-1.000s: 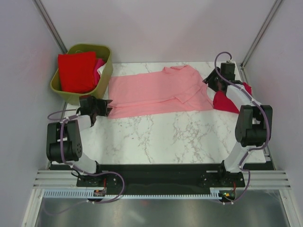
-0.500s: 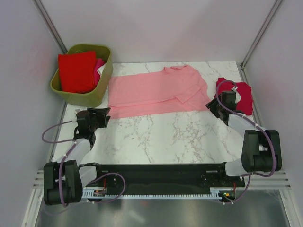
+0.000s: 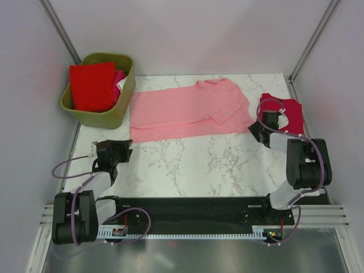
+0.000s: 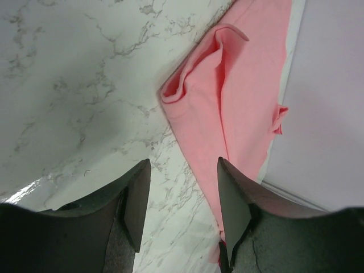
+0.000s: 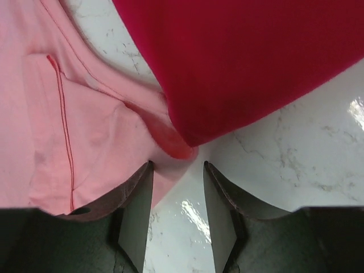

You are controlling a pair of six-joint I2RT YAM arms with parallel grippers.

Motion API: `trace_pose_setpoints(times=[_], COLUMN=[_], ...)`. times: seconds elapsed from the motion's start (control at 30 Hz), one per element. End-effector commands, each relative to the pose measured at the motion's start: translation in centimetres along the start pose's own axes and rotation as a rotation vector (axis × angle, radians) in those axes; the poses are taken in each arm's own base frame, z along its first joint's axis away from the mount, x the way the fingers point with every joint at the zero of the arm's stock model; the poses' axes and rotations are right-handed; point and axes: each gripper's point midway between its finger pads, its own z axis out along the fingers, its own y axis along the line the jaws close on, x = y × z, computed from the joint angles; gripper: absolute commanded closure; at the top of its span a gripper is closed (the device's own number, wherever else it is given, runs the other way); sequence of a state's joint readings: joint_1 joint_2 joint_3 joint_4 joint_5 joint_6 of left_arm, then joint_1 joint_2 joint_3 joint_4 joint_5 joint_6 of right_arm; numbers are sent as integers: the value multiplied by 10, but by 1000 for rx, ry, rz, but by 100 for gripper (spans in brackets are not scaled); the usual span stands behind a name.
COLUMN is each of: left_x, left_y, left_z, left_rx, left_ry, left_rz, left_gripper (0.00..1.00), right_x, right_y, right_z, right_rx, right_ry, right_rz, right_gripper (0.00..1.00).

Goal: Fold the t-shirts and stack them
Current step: Fold the tshirt

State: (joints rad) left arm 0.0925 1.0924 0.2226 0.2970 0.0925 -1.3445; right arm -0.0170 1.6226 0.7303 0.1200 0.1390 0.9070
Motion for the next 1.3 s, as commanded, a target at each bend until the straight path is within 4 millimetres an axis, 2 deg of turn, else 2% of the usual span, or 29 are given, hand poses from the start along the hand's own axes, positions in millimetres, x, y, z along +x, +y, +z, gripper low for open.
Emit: trace_pose_setpoints(times=[0.0,0.07,0.1,0.17,0.2,0.27,0.33,0.43,0.77,0.8,0.83,0.93,0.97,1.03,1.13,1.27], left_x=[-11,-8,-8,-11,-13,-14,-16,-21,-15,-14,-9,-4,-5,-6,-6,-7], left_y=[-7,-8,-10,-5,-5,-4,-4,-5,-12,-14,-14,-12,-11,-7,-7,-14], left_z=[6,11,14,21,24,28,31,37,59,61,64,68,69,71,72,72], left_rx=[20,17,21,0,-5,-6,-7,-9,-14,-12,-17,-26,-30,-43,-46,-47], left_ry=[-77,-68,-67,-87,-94,-102,-114,-135,-101,-97,-86,-76,-80,-85,-89,-83], left_rz=[-37,-38,-37,-35,-37,-42,-44,-45,-55,-53,-54,-56,-58,-58,-44,-43], left_gripper=[43,43,43,43,43,46,48,49,51,51,51,60,68,75,98,98], right_x=[-20,-20,-20,-23,-20,-23,-19,-17,-15,-6,-6,-8,-8,-9,-13,-23], right_y=[18,21,21,21,15,12,4,3,10,16,15,19,20,21,18,18], right_z=[11,14,14,8,6,-1,-5,-10,-13,-15,-15,-17,-18,-20,-25,-34], right_rx=[-24,-25,-22,-21,-8,-8,5,-13,-46,-60,-59,-69,-71,-73,-54,-17], right_ry=[-77,-70,-71,-88,-88,-105,-107,-105,-85,-72,-73,-77,-77,-77,-94,-115], right_rz=[56,54,53,51,51,55,56,56,57,41,40,43,42,38,31,28], right_gripper=[52,63,78,90,96,100,100,100,100,100,100,100,100,100,100,100])
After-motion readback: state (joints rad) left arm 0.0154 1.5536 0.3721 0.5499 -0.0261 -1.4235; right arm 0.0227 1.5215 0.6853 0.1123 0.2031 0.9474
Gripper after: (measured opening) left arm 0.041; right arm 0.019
